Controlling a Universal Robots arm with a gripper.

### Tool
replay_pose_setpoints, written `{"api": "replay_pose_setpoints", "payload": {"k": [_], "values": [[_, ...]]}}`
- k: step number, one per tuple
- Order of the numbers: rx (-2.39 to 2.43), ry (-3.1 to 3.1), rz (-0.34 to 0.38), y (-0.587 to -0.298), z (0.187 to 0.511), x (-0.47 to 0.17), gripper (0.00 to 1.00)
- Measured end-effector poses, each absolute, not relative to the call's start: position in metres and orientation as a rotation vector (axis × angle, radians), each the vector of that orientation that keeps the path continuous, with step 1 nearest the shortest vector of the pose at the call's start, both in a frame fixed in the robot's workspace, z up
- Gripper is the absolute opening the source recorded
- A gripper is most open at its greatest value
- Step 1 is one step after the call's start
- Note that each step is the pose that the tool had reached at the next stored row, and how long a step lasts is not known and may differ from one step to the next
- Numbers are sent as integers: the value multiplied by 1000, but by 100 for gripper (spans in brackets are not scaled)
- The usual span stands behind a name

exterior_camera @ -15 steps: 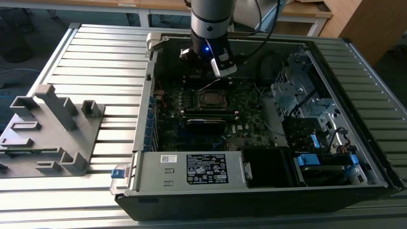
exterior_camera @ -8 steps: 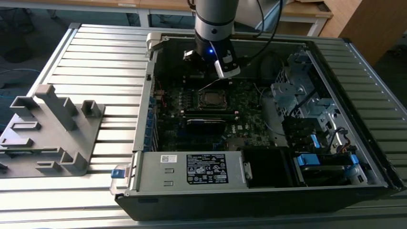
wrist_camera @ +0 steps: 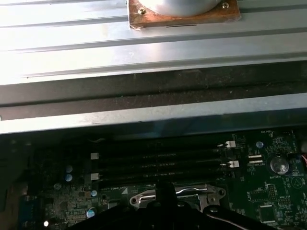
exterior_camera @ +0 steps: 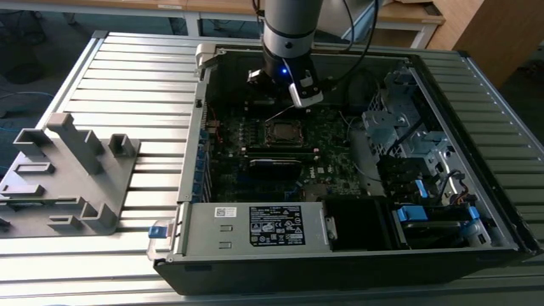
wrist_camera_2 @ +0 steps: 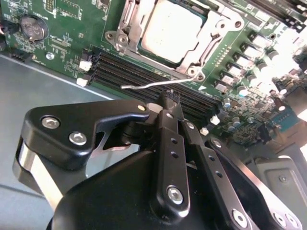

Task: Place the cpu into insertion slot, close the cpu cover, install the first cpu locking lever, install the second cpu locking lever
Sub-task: 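Install the first cpu locking lever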

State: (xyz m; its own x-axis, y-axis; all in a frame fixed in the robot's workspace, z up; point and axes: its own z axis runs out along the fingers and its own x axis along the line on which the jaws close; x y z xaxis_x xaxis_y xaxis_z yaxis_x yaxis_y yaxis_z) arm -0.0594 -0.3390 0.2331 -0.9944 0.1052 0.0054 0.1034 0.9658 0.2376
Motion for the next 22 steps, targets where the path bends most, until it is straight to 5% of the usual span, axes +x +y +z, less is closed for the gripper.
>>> {"api": "replay_pose_setpoints", "payload": {"k": [22], "values": [[165, 3108, 364, -334, 224, -58, 11]]}}
